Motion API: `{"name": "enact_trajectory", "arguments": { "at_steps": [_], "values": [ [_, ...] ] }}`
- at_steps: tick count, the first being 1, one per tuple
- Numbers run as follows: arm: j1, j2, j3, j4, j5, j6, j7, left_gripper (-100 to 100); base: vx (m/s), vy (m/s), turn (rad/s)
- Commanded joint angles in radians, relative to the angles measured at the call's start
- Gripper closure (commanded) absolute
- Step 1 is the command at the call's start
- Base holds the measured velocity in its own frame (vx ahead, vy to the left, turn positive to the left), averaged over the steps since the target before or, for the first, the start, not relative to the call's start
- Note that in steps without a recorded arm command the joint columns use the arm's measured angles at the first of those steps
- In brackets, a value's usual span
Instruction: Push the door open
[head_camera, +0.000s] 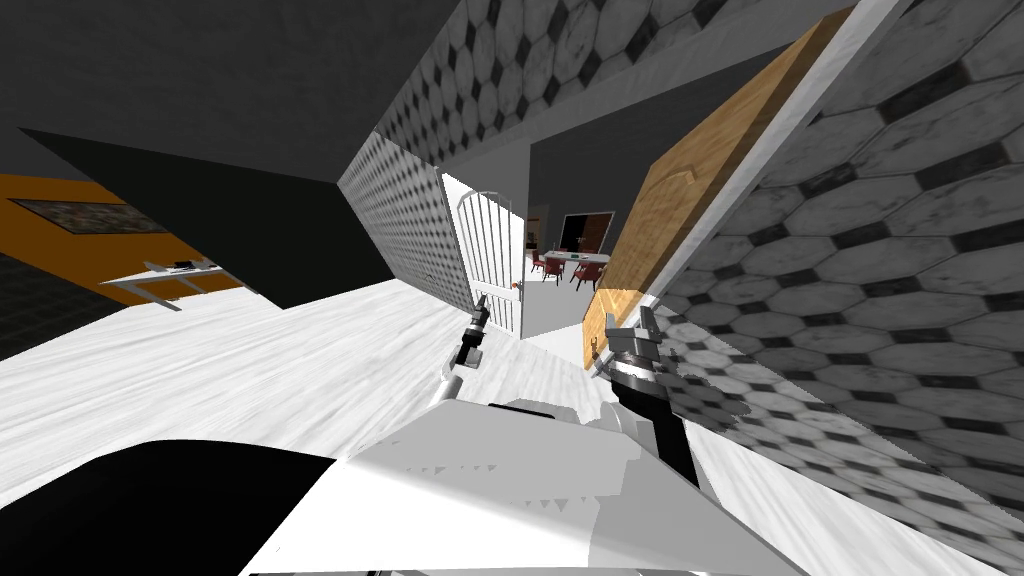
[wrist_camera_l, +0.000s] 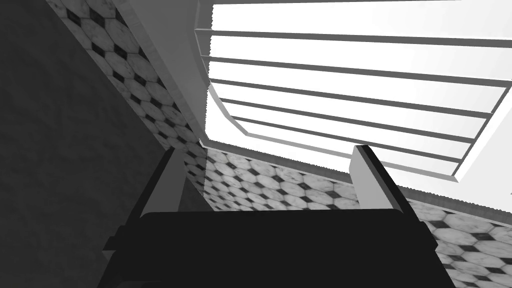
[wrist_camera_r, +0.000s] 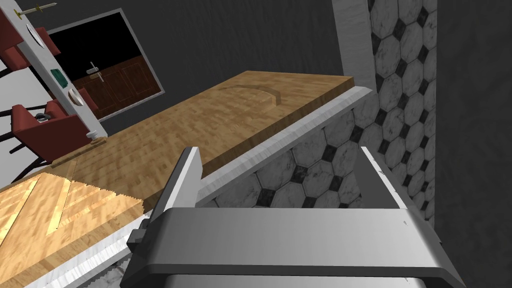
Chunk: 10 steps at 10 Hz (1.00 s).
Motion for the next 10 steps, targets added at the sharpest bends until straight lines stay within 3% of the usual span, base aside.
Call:
{"name": "enact_trajectory", "arguments": {
  "at_steps": [1,2,3,7,8,10],
  "values": [
    [-0.027,0.0,0.003,0.05,-0.006,0.0,0.003,-100,0.074,0.046,-0.053],
    [-0.046,-0.001,0.005,0.083,-0.01,0.001,0.004,-100,0.092,0.04,-0.061],
    [-0.046,-0.001,0.005,0.087,-0.01,0.001,0.004,-100,0.064,0.034,-0.013],
    [-0.122,-0.006,0.013,0.219,-0.026,0.006,0.01,-100,0.077,0.054,-0.042],
    [-0.122,-0.006,0.013,0.223,-0.026,0.006,0.01,-100,0.06,0.056,-0.024],
    [-0.159,-0.01,0.017,0.283,-0.033,0.008,0.012,-100,0.062,0.038,-0.038]
  ]
}}
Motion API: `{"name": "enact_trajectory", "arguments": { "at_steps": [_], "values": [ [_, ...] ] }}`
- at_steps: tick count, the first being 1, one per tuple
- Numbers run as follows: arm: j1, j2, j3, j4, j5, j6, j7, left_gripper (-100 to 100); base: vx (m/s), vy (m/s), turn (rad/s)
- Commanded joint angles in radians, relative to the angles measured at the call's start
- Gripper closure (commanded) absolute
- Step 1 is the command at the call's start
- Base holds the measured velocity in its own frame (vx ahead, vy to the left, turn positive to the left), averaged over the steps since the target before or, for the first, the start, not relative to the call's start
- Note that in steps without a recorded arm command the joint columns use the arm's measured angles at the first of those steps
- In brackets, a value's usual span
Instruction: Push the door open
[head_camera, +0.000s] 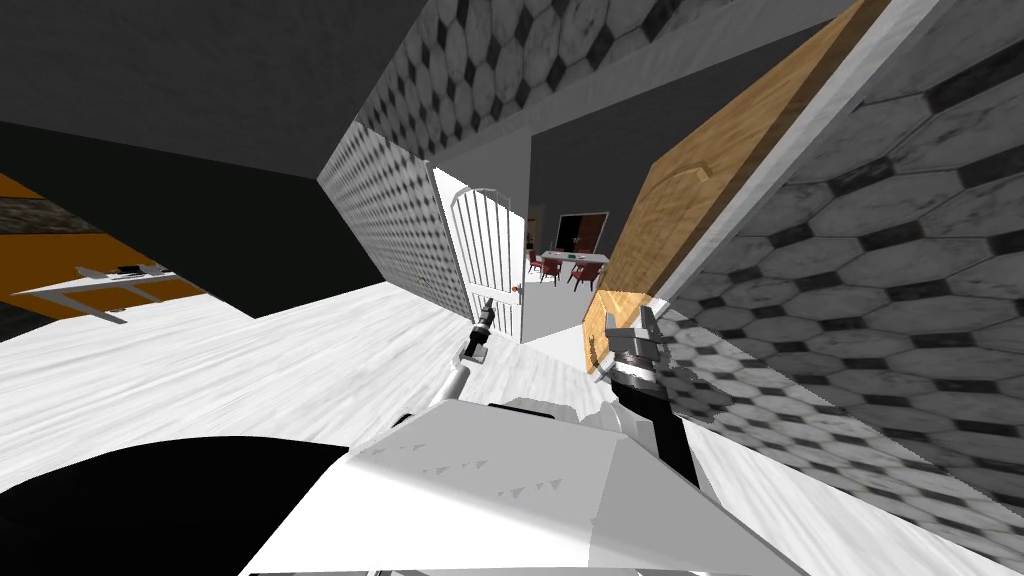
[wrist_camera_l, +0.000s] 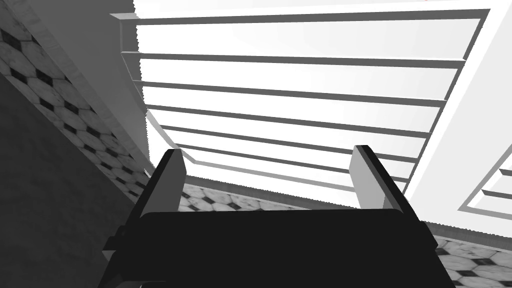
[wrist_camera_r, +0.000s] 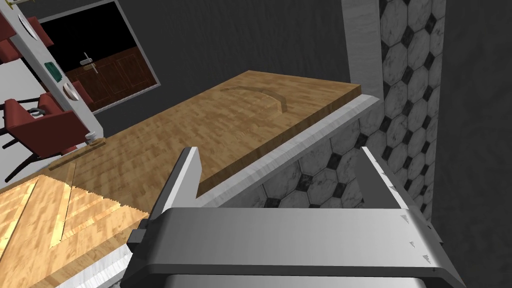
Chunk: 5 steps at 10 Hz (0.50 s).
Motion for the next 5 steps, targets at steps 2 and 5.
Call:
{"name": "enact_trajectory", "arguments": {
  "at_steps": [2,5],
  "values": [
    [-0.029,-0.003,0.003,0.058,-0.006,0.001,0.002,-100,0.07,0.042,-0.034],
    [-0.082,-0.011,0.008,0.153,-0.017,0.004,0.006,-100,0.069,0.061,-0.04]
  ]
}}
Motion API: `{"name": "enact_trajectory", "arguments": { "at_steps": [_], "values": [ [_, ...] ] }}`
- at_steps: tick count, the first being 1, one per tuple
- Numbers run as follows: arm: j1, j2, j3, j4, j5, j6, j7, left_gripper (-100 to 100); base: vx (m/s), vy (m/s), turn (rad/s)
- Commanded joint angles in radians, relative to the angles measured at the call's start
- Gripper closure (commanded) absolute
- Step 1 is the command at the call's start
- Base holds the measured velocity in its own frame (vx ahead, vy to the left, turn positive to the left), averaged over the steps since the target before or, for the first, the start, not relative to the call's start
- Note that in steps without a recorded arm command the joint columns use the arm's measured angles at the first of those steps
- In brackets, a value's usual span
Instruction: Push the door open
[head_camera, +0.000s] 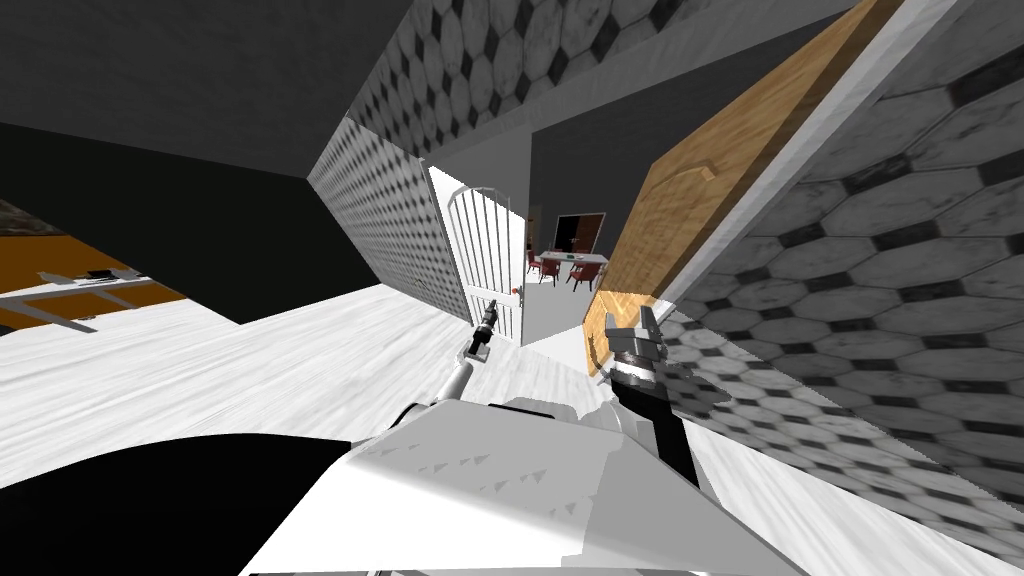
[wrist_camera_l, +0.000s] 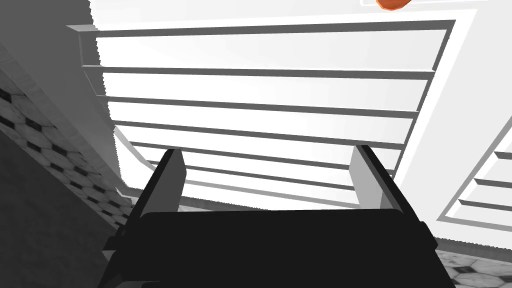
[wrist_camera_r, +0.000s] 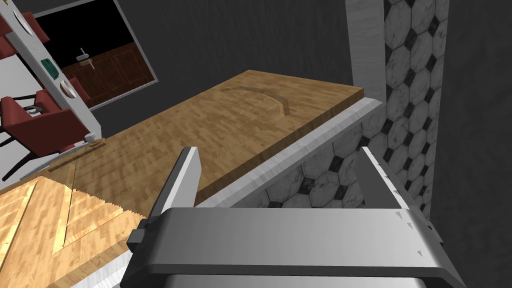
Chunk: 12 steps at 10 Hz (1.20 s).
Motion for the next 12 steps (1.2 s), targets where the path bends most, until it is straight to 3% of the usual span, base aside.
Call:
{"name": "enact_trajectory", "arguments": {
  "at_steps": [1,3,12],
  "values": [
    [-0.029,-0.006,0.003,0.05,-0.006,0.003,0.001,-100,0.093,0.049,-0.053],
    [-0.047,-0.009,0.005,0.084,-0.01,0.004,0.003,-100,0.078,0.051,-0.027],
    [-0.18,-0.045,0.019,0.324,-0.037,0.011,0.012,-100,0.078,0.051,-0.036]
  ]
}}
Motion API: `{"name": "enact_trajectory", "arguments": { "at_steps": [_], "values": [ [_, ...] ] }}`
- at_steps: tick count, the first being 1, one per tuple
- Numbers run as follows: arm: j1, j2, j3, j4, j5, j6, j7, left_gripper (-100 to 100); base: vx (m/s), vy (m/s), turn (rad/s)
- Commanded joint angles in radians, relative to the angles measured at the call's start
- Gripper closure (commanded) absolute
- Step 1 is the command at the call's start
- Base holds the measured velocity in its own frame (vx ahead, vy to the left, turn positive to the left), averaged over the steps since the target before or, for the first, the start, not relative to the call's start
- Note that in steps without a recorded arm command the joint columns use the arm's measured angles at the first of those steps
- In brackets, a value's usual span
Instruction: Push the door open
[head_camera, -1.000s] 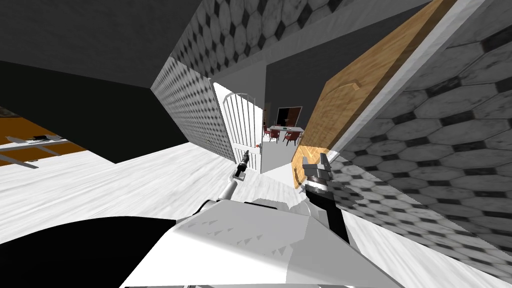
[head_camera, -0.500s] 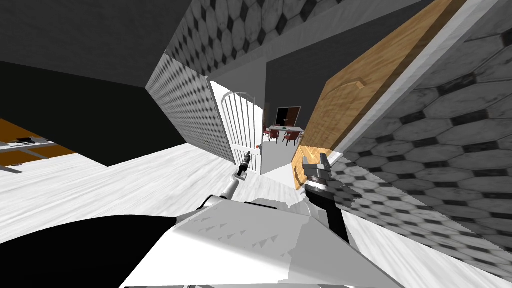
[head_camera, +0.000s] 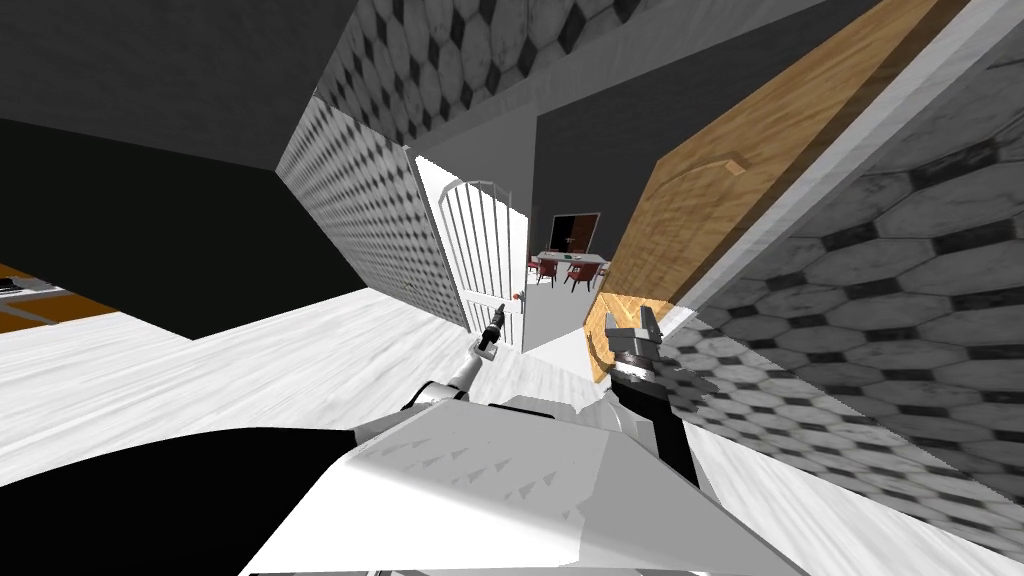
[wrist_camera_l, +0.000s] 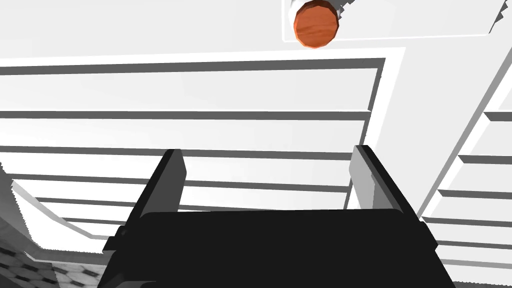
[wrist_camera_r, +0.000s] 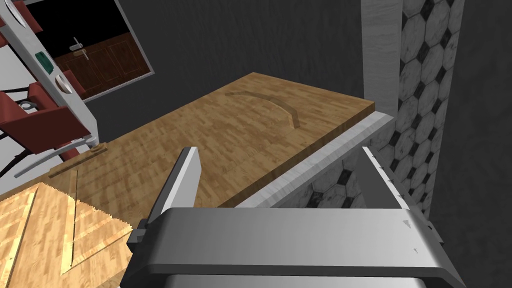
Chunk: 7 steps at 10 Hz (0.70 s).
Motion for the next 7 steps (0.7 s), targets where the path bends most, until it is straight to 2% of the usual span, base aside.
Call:
{"name": "enact_trajectory", "arguments": {
  "at_steps": [1,3,6,7],
  "values": [
    [-0.026,-0.011,0.0,0.044,-0.008,0.009,0.004,-100,0.1,0.071,-0.049],
    [-0.067,-0.028,0.005,0.117,-0.016,0.011,0.007,-100,0.136,0.083,-0.062],
    [-0.104,-0.047,0.008,0.185,-0.024,0.014,0.01,-100,0.101,0.061,-0.028],
    [-0.101,-0.044,0.012,0.182,-0.021,0.005,0.005,-100,0.045,0.027,-0.01]
  ]
}}
